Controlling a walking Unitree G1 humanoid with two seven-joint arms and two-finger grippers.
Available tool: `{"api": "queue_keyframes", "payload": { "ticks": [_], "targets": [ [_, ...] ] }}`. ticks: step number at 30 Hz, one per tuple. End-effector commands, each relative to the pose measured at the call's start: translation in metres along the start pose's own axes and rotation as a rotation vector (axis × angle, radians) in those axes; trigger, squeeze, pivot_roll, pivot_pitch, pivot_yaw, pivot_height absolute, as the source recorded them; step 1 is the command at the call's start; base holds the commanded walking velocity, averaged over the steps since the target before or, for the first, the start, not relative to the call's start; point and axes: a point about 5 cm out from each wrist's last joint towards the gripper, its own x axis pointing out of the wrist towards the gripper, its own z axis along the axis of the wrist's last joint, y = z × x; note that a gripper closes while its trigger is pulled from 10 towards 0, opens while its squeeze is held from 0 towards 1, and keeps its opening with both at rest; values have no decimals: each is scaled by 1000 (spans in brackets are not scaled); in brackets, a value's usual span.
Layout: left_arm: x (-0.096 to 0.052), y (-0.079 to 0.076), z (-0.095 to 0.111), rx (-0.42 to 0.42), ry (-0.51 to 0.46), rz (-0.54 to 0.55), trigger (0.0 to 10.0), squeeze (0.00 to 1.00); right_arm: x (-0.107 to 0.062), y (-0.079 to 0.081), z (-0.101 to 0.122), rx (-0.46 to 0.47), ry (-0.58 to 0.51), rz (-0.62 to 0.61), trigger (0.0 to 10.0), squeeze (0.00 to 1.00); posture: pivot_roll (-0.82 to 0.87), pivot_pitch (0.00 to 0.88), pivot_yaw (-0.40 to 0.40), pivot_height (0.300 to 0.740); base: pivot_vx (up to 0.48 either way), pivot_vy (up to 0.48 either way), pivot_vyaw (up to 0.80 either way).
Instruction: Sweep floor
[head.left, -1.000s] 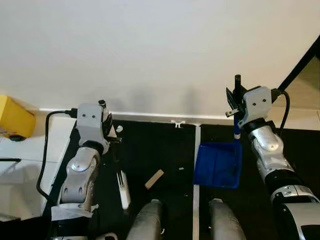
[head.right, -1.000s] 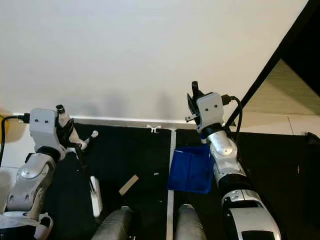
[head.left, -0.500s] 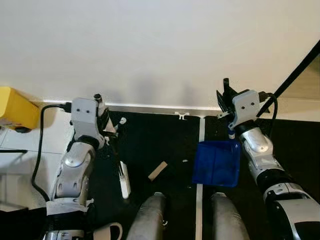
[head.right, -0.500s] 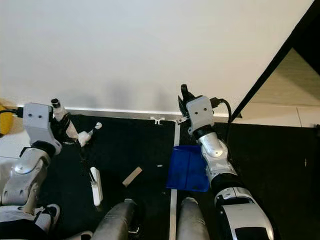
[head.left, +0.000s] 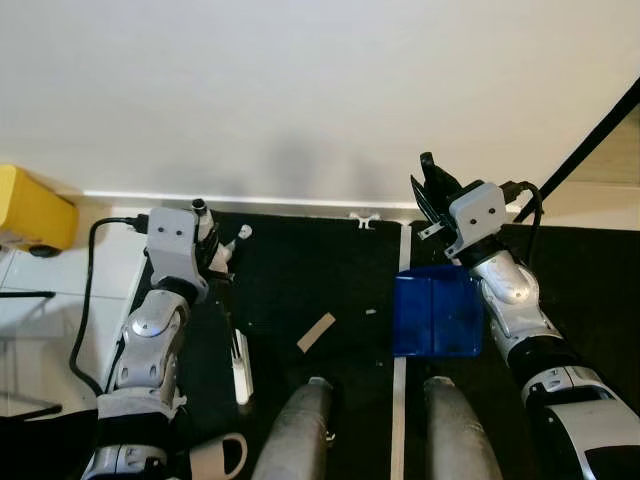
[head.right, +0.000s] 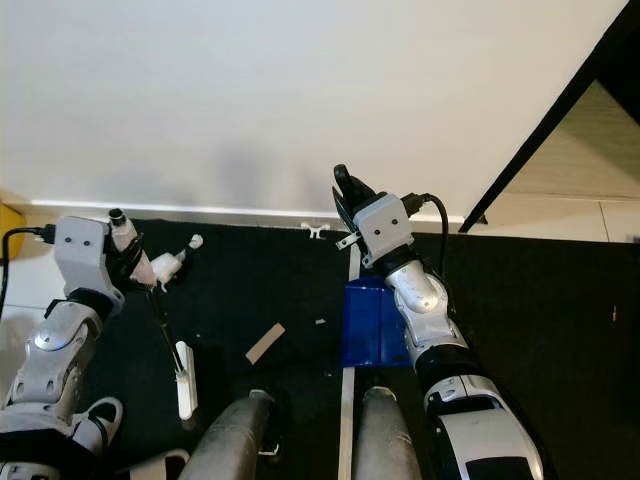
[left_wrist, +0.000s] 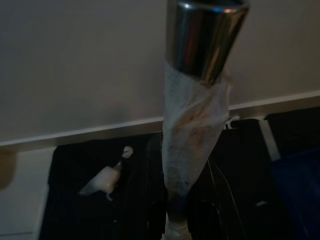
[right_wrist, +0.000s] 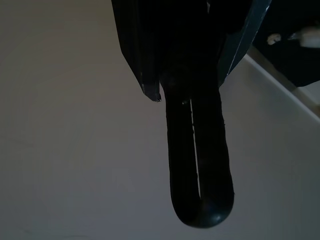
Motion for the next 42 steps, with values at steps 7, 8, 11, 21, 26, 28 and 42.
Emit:
{"api": "queue_keyframes", "payload": {
  "ticks": [7, 8, 11, 21, 26, 28, 42],
  "targets": [
    [16, -3, 19, -35, -122, -38, 10000, 0, 1, 18, 11, 75, -80, 9, 10000, 0, 141, 418, 170, 740, 0, 0, 0],
    [20, -7, 19, -51, -132, -50, 10000, 0, 0, 19, 11, 81, -80, 6, 10000, 0, 135, 421, 170, 740, 0, 0, 0],
    [24, -17, 17, -80, -145, -78, 10000, 0, -1, 21, 9, 100, -69, 9, 10000, 0, 125, 428, 168, 740, 0, 0, 0],
    [30, -70, 3, -162, -162, -225, 10000, 0, -1, 35, 4, 141, -22, 36, 10000, 0, 93, 453, 162, 740, 0, 0, 0],
    [28, -70, 9, -173, -195, -227, 10000, 0, 0, 30, 7, 137, -35, 35, 10000, 0, 97, 448, 162, 740, 0, 0, 0],
    [28, -66, 12, -175, -212, -220, 10000, 0, 1, 25, 10, 131, -48, 26, 10000, 0, 102, 443, 162, 740, 0, 0, 0],
    [6, -35, 13, -95, -209, -266, 10000, 0, -11, -11, 12, 29, -39, -27, 10000, 0, 104, 435, 169, 740, 0, 0, 0]
  ]
}}
